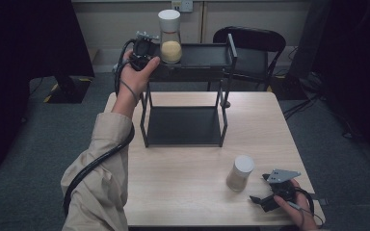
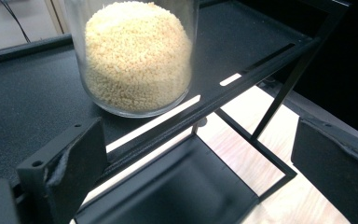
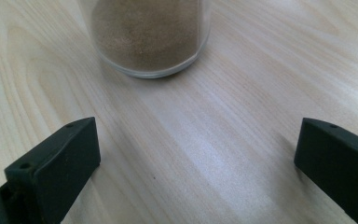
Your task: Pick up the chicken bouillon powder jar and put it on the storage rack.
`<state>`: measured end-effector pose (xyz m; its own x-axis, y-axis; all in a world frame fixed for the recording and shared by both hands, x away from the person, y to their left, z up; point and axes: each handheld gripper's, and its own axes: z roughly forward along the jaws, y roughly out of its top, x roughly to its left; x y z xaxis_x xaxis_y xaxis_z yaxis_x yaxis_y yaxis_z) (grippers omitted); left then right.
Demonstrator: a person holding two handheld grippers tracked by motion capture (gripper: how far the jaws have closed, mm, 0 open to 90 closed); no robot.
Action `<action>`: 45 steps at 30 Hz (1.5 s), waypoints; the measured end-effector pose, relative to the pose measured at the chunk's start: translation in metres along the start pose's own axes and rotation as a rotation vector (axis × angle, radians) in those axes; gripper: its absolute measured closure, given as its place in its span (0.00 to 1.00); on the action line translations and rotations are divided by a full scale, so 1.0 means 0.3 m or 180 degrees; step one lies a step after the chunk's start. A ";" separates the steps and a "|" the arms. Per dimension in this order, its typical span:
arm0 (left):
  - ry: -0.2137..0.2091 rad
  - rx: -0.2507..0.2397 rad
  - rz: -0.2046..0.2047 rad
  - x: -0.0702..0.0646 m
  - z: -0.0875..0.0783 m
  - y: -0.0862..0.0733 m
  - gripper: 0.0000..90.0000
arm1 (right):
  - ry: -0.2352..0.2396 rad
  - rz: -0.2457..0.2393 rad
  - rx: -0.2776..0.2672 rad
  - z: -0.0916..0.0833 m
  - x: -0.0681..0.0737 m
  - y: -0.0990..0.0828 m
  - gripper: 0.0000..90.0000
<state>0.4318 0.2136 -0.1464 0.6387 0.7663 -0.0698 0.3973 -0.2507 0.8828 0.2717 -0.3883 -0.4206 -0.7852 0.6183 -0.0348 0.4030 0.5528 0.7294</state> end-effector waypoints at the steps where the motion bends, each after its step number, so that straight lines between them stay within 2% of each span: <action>1: -0.0002 -0.0007 0.0010 -0.001 -0.002 -0.002 0.03 | 0.0000 0.0000 0.0000 0.000 0.000 0.000 0.00; 9: -0.0070 0.0014 0.0030 -0.007 -0.013 -0.023 0.03 | 0.0000 0.0000 0.0000 0.000 0.000 0.000 0.00; 24: -0.0169 -0.0030 0.0013 -0.004 -0.012 -0.125 0.03 | 0.0000 0.0000 0.0000 0.000 0.000 0.000 0.00; 32: -0.0219 -0.0049 -0.0026 0.000 0.001 -0.198 0.03 | -0.0001 -0.0002 -0.0004 0.000 0.000 -0.001 0.00; 45: -0.0274 0.0017 -0.0068 0.018 0.035 -0.309 0.03 | -0.0001 -0.0003 -0.0004 0.000 0.000 -0.001 0.00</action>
<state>0.4052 0.2348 -0.2335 0.6843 0.7178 -0.1284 0.4148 -0.2383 0.8782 0.2716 -0.3884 -0.4208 -0.7854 0.6180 -0.0357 0.4017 0.5526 0.7303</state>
